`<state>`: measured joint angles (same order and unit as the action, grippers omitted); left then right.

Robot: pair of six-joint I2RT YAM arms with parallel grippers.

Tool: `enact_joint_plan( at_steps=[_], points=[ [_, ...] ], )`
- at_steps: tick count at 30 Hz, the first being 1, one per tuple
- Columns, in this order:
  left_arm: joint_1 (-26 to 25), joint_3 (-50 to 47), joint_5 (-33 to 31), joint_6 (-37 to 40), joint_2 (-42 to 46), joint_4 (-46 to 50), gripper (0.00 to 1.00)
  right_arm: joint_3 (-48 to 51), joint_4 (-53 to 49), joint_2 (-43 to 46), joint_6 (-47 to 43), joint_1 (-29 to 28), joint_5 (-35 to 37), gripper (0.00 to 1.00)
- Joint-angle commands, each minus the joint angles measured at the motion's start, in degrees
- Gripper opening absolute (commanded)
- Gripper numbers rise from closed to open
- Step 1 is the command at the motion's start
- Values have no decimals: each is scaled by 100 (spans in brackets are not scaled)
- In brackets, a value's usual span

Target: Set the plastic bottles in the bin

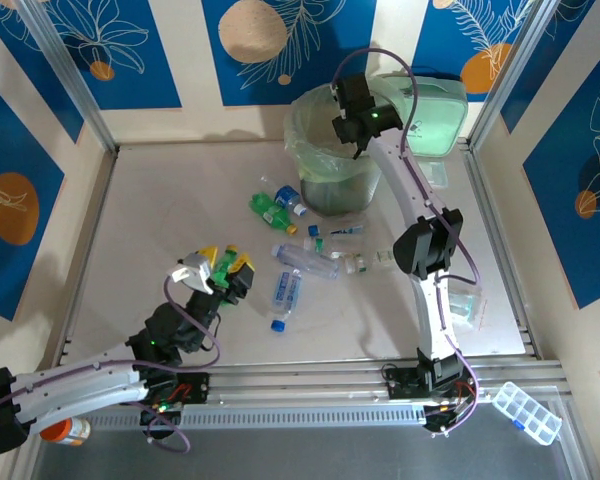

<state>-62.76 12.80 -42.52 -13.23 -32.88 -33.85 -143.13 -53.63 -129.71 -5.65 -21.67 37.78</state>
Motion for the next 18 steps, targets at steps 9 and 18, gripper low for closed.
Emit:
enact_joint_plan(
  at_steps=[9,18],
  points=[
    [-26,52,-188,33,-104,-257,82,-543,-368,-174,213,15,-292,80],
    [-26,69,-221,146,-53,-245,83,-453,-393,549,364,-48,-454,86]
  ],
)
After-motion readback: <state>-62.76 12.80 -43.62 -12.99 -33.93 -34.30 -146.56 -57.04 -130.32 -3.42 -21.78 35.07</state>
